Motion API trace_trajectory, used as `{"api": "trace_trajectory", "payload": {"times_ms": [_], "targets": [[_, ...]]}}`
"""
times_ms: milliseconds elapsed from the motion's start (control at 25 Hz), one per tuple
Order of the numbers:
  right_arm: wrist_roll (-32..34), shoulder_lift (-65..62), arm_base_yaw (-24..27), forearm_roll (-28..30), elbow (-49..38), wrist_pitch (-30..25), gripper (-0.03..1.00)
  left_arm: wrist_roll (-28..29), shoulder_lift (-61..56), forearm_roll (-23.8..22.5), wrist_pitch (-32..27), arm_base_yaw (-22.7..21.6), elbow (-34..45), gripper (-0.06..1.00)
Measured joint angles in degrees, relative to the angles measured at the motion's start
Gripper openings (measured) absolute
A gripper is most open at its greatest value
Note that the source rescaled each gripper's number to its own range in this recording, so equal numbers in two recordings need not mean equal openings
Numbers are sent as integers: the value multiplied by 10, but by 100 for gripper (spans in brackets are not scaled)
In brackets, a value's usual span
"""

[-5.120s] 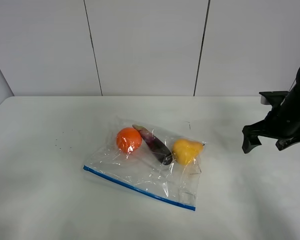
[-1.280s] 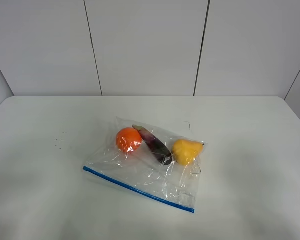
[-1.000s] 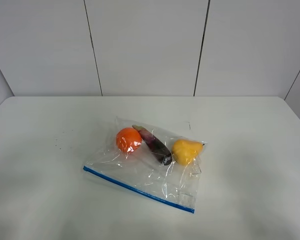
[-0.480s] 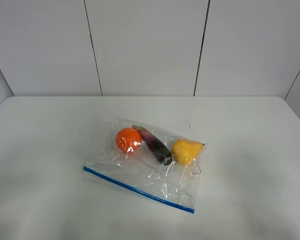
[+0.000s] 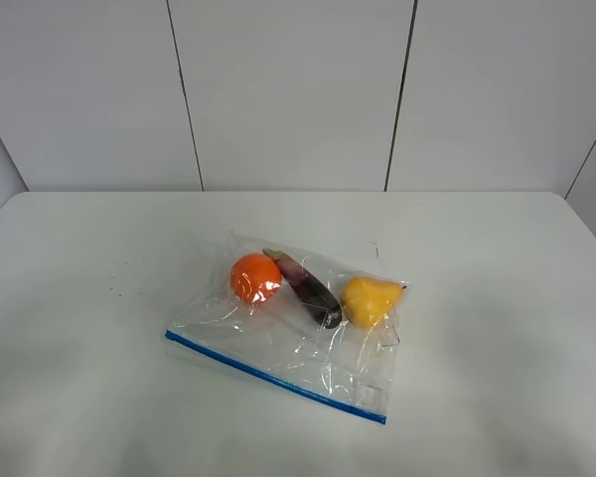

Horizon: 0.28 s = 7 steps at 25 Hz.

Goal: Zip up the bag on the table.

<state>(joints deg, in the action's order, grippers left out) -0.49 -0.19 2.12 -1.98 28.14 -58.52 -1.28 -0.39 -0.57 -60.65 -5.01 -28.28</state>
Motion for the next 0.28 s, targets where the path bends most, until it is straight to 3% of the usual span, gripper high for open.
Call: {"api": "trace_trajectory", "payload": {"times_ms": [280], "targets": [[0, 0, 0, 0, 0, 0, 100, 0, 0, 0, 0, 0, 0, 97]]}}
